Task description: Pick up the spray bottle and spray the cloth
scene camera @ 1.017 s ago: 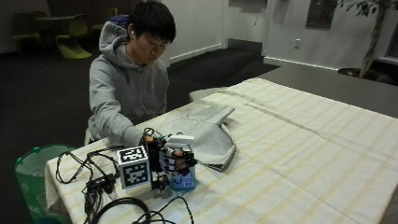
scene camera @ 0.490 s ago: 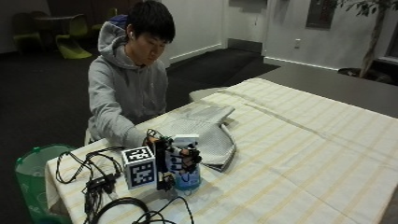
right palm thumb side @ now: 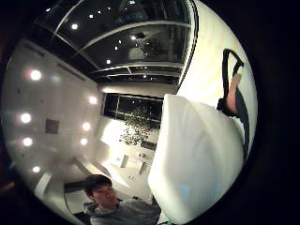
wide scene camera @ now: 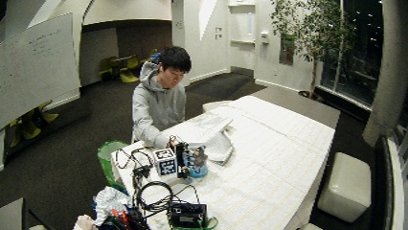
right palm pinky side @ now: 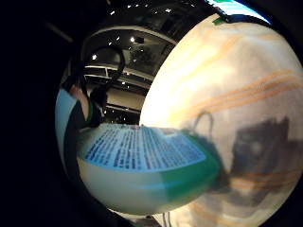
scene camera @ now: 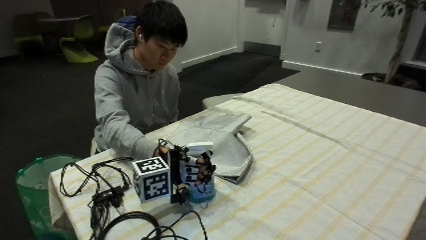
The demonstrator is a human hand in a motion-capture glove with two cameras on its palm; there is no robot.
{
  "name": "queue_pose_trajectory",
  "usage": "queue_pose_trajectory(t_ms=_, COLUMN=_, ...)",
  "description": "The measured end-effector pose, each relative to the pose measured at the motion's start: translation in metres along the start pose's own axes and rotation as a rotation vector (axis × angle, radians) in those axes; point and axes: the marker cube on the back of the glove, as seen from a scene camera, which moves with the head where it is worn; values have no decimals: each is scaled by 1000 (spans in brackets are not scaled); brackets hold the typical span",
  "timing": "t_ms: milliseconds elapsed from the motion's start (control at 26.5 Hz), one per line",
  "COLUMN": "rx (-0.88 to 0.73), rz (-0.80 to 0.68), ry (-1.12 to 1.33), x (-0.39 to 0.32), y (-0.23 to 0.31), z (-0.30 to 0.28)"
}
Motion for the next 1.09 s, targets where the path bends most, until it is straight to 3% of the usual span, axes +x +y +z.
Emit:
queue_pose_trajectory(t_ms=226, rx=-32, rz=-13, ry=45, x=-4, y=0, z=7)
queue_pose_trajectory(t_ms=377, rx=-138, rz=-51, ry=161, x=-21, y=7, z=16)
queue_pose_trajectory(t_ms=754, rx=-529, rz=-175, ry=583, x=-122, y=49, z=51)
queue_pose_trajectory(t_ms=1093, rx=-683, rz=-297, ry=987, x=-177, y=100, z=89)
